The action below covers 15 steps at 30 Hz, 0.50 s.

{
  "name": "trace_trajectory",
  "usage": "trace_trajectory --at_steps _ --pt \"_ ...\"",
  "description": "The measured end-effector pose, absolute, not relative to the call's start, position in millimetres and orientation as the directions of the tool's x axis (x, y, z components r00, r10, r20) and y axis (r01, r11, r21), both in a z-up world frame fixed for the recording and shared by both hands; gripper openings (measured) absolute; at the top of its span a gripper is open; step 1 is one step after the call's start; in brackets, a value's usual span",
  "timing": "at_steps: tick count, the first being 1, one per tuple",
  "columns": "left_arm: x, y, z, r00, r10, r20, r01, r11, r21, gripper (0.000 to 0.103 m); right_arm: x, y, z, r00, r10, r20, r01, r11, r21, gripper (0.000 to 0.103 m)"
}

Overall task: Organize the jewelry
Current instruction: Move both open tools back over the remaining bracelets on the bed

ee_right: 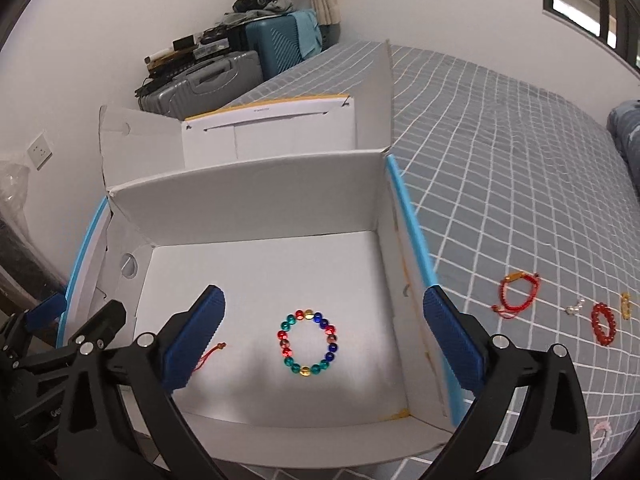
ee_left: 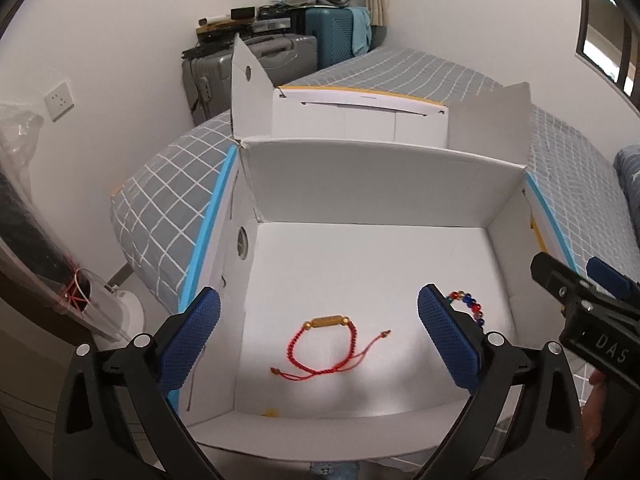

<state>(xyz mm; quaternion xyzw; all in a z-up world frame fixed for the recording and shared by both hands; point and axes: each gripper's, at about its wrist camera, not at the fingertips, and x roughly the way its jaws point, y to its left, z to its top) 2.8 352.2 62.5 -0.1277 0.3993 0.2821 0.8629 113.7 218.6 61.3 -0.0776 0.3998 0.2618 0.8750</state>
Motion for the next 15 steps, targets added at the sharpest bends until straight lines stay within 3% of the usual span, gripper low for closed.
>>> trace_trajectory --at_steps 15 --pt "-2 277 106 0.655 0.313 -0.688 -0.468 0.883 -0.044 0.097 98 135 94 0.63 0.353 -0.692 -0.448 0.893 0.047 0.095"
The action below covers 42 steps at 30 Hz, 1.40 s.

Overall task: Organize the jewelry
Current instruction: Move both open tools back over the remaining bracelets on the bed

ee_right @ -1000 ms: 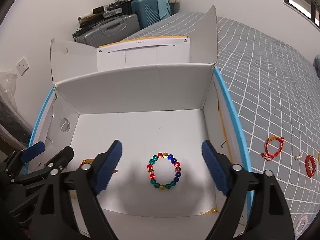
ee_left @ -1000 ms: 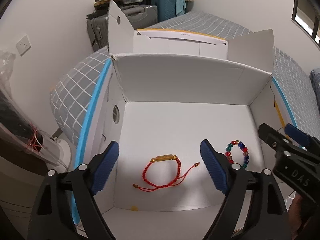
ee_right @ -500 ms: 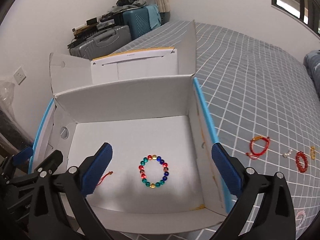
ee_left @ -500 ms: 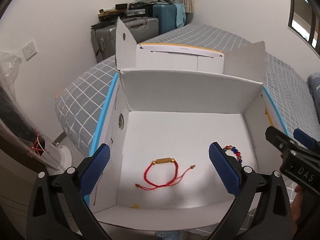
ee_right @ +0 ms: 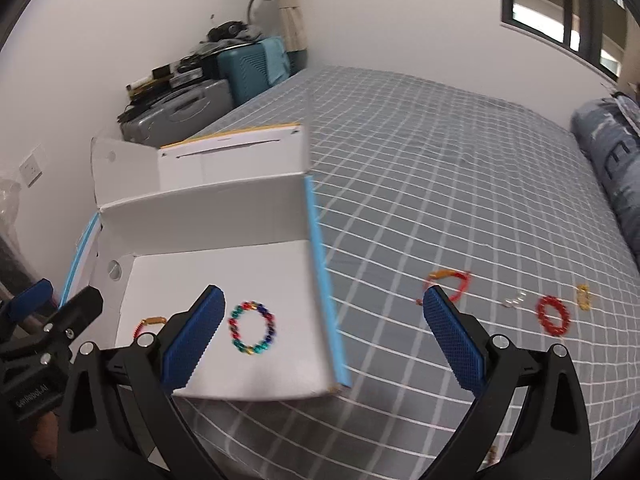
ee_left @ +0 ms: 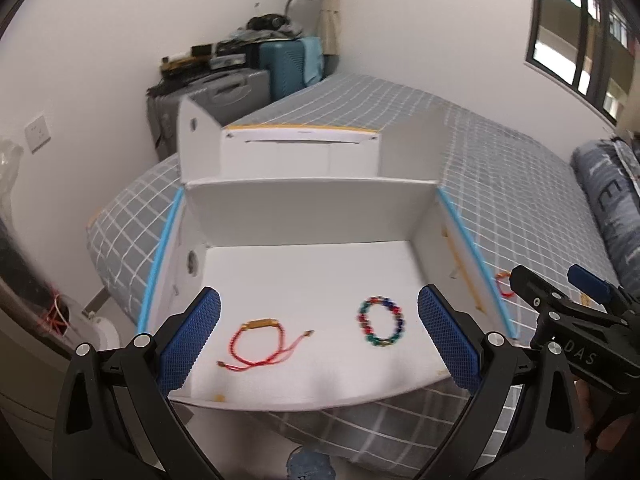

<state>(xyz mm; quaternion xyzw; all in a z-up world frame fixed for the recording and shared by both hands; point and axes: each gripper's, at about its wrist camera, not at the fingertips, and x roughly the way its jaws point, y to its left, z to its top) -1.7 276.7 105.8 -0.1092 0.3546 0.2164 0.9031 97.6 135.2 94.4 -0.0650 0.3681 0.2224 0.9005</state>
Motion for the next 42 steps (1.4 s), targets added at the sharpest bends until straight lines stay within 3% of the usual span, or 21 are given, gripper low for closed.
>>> trace_trajectory --at_steps 20,31,42 --pt "32 125 107 0.728 0.105 -0.678 -0.177 0.983 -0.039 0.097 83 -51 110 0.725 0.154 -0.671 -0.194 0.981 0.015 0.096" --pt "38 60 81 0.708 0.019 -0.705 -0.064 0.997 -0.038 0.097 77 -133 80 0.707 0.035 -0.706 -0.055 0.998 -0.006 0.095" --pt "59 14 25 0.629 -0.024 -0.777 0.018 1.0 -0.017 0.097 84 -175 30 0.615 0.042 -0.788 -0.044 0.999 0.019 0.095"
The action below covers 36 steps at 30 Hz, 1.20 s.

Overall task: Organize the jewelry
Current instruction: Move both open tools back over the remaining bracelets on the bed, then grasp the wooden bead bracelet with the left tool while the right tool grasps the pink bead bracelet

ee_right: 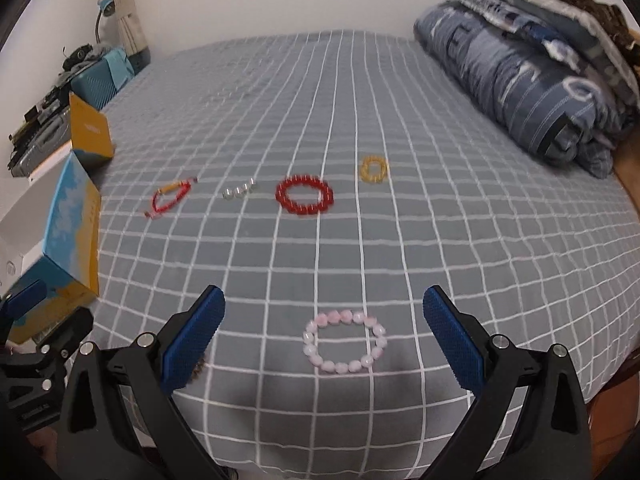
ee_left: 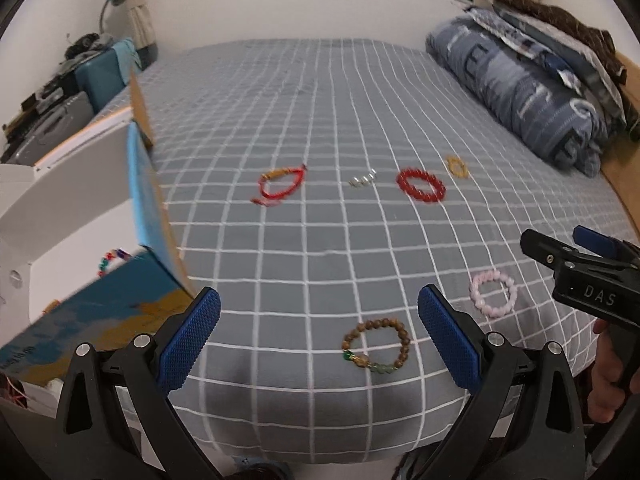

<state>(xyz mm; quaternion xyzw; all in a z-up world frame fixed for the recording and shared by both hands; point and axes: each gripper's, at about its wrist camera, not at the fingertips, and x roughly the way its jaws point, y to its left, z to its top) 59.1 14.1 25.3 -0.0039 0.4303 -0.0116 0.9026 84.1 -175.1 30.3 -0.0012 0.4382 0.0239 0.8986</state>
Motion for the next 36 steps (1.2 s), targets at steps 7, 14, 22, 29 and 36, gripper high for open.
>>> trace_trajectory --at_steps 7,14,22,29,36 --pt "74 -8 -19 0.575 -0.021 -0.818 0.036 0.999 0.0 0.097 94 -190 -9 0.534 0.071 -0.843 -0.056 0.997 0.049 0.095" --pt "81 -21 -48 0.527 -0.015 -0.85 0.052 0.999 0.015 0.097 102 -193 -33 0.478 0.101 -0.872 -0.054 0.995 0.086 0.095" --pt "91 -19 -70 0.474 -0.016 -0.88 0.034 0.999 0.0 0.097 111 -194 -56 0.425 0.102 -0.899 -0.053 0.995 0.088 0.095" --pt "93 -20 -81 0.457 0.005 -0.889 0.029 0.999 0.02 0.097 120 -195 -70 0.388 0.102 -0.916 -0.035 0.995 0.096 0.095" --pt "93 -17 -83 0.43 -0.009 -0.903 0.018 1.0 -0.002 0.085 123 -190 -79 0.356 0.076 -0.931 -0.023 0.997 0.073 0.075"
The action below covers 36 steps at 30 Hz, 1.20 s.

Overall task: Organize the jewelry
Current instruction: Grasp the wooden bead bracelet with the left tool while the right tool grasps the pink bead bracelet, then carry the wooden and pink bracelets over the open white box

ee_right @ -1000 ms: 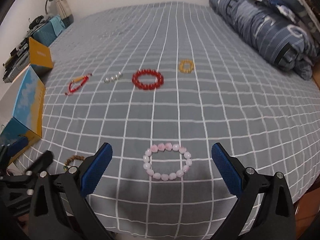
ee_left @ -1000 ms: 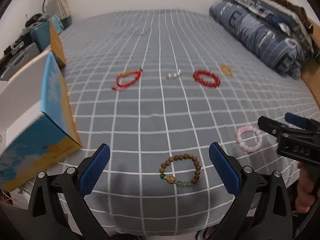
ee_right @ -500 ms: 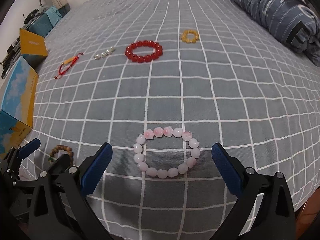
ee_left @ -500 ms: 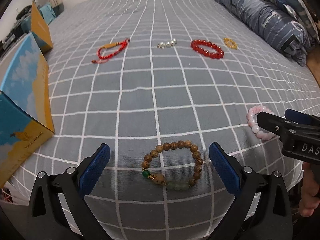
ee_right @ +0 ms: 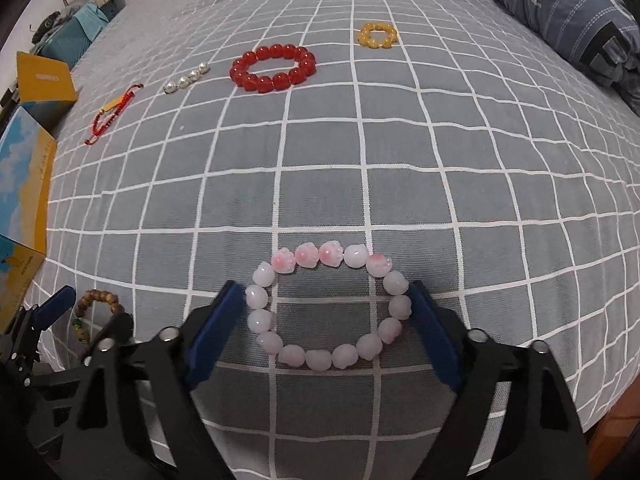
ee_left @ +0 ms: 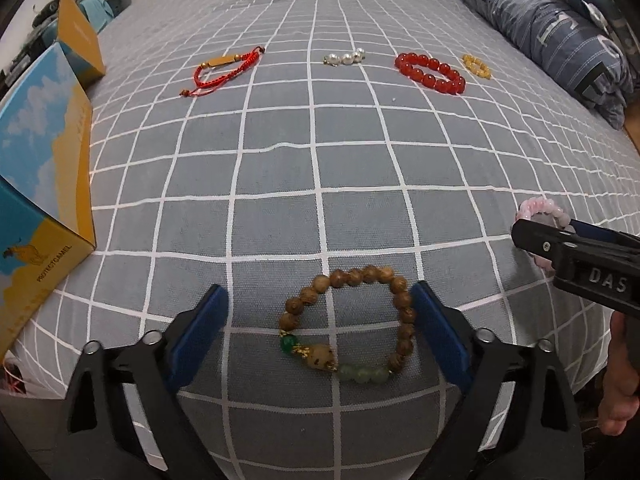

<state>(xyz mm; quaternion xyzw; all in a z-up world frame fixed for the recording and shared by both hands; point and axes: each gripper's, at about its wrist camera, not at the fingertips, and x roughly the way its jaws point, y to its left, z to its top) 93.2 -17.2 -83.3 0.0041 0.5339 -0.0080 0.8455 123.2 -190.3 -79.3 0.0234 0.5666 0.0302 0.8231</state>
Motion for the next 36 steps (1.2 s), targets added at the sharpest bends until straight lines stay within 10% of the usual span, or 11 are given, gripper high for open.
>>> trace_trajectory --at_steps 13,36 --pt "93 -10 -75 0.406 -0.056 -0.912 0.006 0.998 -0.058 0.009 128 -199 -78 0.338 0.026 -0.941 0.038 0.998 0.041 0.019" --pt "82 0 -28 0.51 -0.079 -0.857 -0.009 0.995 -0.098 0.007 115 -198 -40 0.469 0.059 -0.881 0.038 0.996 0.087 0.018"
